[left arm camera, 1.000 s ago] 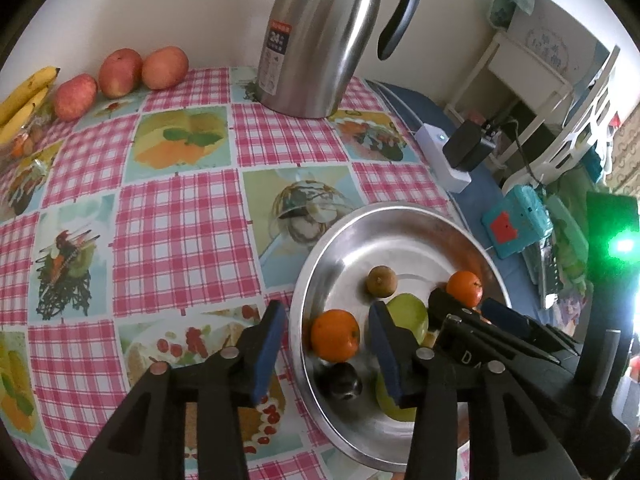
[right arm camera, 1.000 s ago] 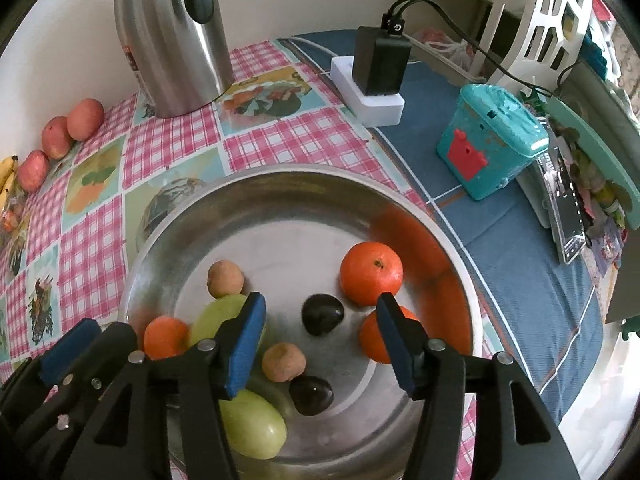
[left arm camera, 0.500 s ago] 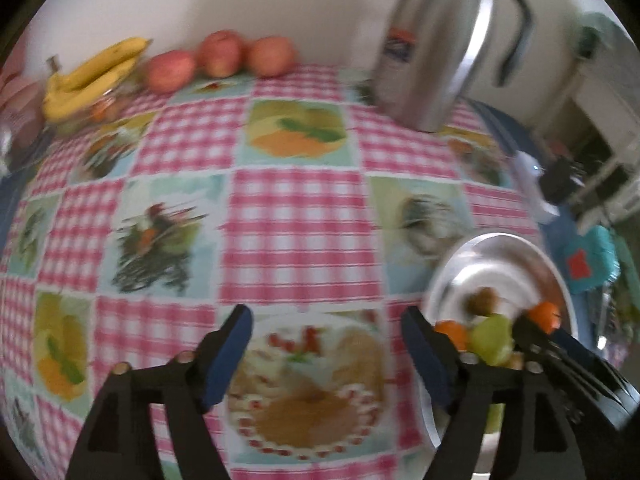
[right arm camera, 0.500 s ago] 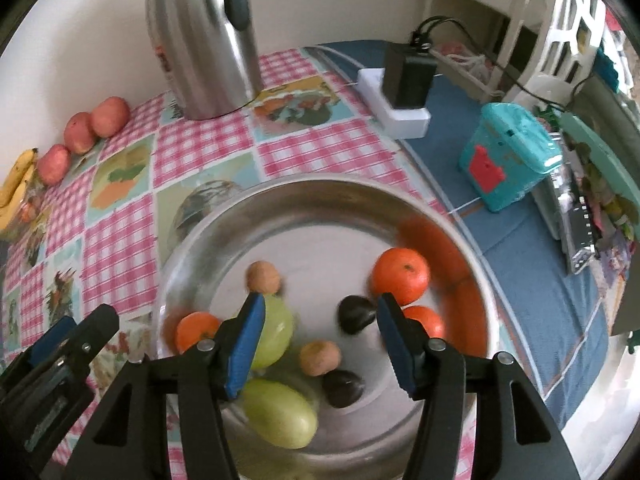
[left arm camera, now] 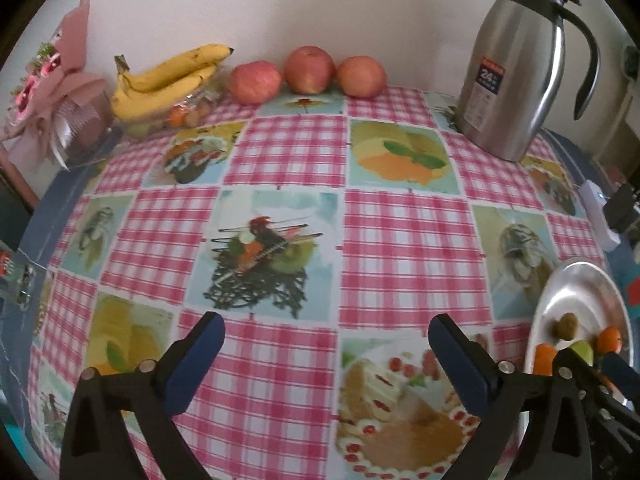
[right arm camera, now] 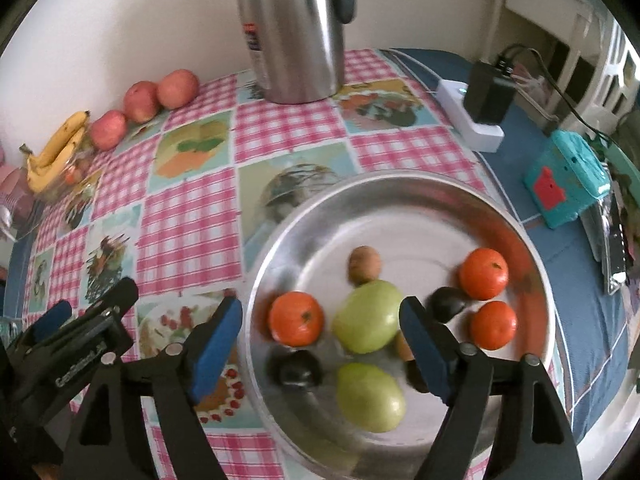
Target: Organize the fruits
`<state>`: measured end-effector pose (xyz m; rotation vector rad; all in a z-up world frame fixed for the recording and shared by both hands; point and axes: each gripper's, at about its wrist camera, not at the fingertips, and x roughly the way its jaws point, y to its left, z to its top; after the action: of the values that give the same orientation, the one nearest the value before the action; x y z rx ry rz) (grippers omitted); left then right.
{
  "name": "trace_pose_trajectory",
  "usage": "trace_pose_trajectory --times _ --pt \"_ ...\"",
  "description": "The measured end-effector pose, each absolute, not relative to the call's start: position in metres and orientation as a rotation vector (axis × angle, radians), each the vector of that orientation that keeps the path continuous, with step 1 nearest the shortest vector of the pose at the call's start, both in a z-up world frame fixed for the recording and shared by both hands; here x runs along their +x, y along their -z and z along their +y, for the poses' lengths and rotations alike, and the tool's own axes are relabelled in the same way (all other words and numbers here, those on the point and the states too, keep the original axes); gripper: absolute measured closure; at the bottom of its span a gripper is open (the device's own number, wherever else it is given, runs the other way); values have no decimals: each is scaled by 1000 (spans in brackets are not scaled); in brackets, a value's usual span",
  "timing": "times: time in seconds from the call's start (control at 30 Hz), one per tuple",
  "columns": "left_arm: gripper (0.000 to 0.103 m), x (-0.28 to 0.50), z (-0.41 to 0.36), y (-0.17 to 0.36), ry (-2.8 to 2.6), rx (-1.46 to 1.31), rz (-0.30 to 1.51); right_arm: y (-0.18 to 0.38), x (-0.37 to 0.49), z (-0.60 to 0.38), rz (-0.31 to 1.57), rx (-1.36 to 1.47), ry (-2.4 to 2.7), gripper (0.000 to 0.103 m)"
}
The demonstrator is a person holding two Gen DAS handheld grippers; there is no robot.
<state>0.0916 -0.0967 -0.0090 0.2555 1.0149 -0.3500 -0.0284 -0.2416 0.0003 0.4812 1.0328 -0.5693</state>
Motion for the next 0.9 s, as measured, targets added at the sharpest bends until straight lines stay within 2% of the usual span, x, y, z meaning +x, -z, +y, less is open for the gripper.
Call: trace_pose_trajectory --times 0.27,0.37,0.63,0.9 --pt "0 91 -77 6 170 324 930 10 -21 -231 1042 466 526 21" --pt "0 91 -71 7 153 334 934 11 -21 -224 1041 452 516 9" --pt "0 81 -52 3 158 311 974 9 -27 -206 1032 427 485 9" --pt "0 49 -19 -23 207 294 1044 -1 -55 -182 1007 403 465 9"
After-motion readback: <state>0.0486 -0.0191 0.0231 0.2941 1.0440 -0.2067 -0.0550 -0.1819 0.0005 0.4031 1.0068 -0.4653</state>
